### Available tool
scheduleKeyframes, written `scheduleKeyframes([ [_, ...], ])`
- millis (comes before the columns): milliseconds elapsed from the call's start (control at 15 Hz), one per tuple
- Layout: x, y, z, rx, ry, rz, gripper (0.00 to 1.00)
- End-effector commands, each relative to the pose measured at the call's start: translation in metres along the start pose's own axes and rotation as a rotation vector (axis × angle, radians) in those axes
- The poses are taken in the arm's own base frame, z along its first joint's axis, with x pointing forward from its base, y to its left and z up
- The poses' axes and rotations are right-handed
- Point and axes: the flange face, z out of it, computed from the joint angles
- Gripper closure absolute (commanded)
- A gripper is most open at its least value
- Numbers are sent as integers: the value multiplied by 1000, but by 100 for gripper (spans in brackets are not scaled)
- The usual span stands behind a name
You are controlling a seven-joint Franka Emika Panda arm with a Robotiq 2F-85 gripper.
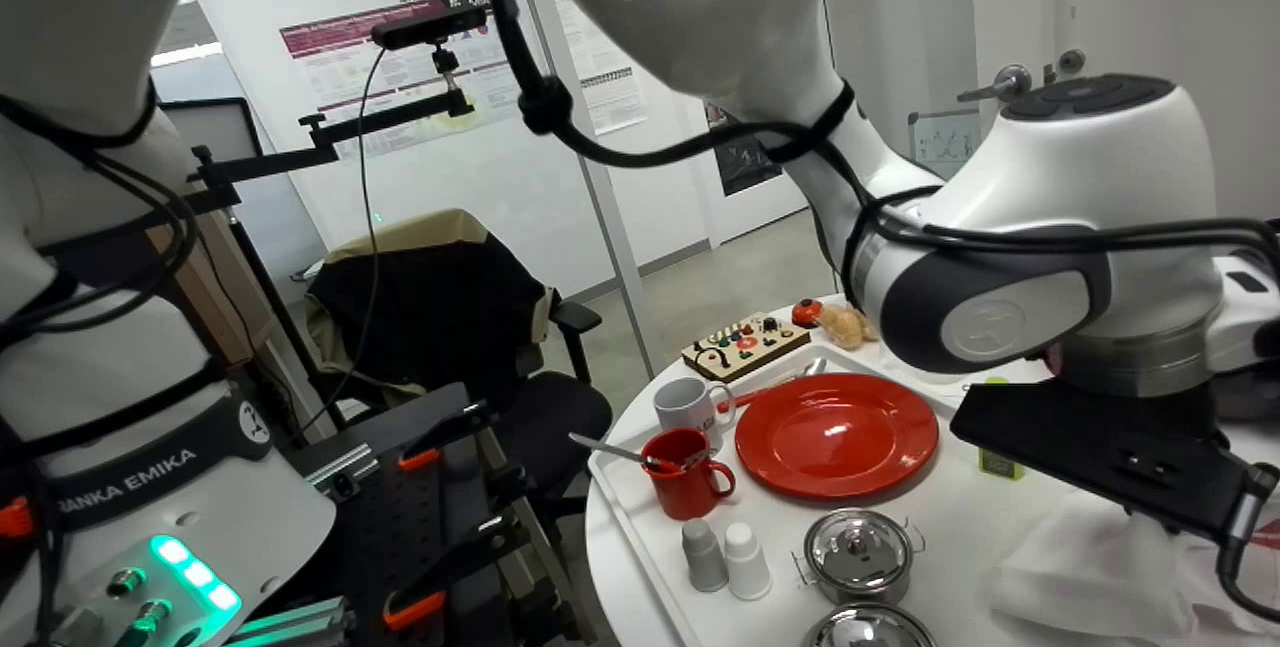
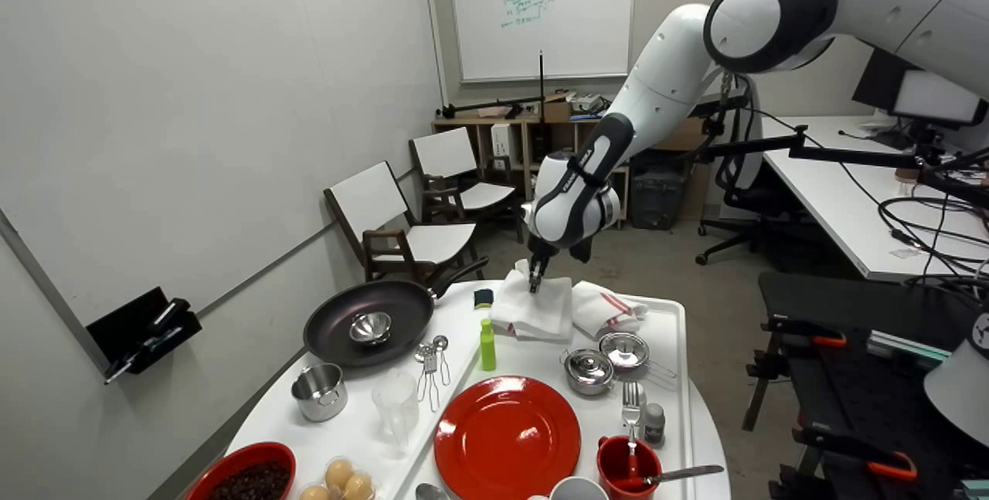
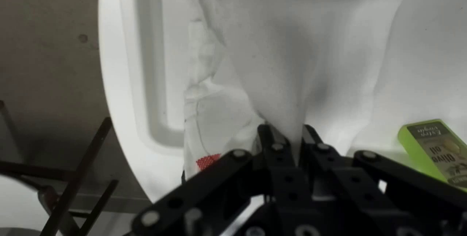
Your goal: Pick up the cloth and clean the plate
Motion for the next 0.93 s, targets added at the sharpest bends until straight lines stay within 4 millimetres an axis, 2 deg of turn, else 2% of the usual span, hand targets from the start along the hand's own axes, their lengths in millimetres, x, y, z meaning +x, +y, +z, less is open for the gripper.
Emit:
scheduleKeyframes([
  [0, -12, -5, -62, -7, 53, -51, 97],
  [267, -19, -27, -94, -10, 82, -133, 97],
  [667, -47, -90, -128, -23, 115, -339, 97],
  [867, -63, -115, -145, -33, 145, -413, 97],
])
